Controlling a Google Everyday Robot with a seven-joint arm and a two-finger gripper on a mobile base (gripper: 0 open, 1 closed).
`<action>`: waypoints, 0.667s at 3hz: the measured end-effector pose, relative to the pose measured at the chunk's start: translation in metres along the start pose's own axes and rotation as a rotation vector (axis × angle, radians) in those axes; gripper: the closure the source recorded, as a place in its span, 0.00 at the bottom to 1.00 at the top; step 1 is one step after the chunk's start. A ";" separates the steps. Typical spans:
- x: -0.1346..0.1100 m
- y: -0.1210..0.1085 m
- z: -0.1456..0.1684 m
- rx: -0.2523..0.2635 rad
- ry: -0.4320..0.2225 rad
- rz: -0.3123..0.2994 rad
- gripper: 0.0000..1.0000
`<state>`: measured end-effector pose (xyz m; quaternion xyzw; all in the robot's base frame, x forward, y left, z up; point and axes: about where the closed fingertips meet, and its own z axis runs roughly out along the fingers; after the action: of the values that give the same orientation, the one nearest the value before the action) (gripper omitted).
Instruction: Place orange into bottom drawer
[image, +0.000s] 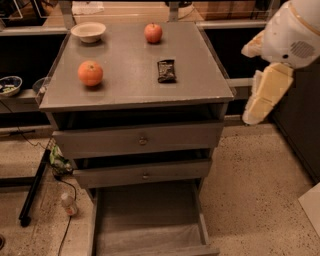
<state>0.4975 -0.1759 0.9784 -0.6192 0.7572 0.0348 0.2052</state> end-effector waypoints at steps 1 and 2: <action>-0.032 -0.017 0.017 -0.036 -0.032 -0.032 0.00; -0.077 -0.028 0.033 -0.062 -0.068 -0.093 0.00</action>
Offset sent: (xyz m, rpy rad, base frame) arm 0.0660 0.1231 0.0048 0.0618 0.0459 0.2160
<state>0.5447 -0.1011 0.9815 -0.6584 0.7186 0.0695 0.2129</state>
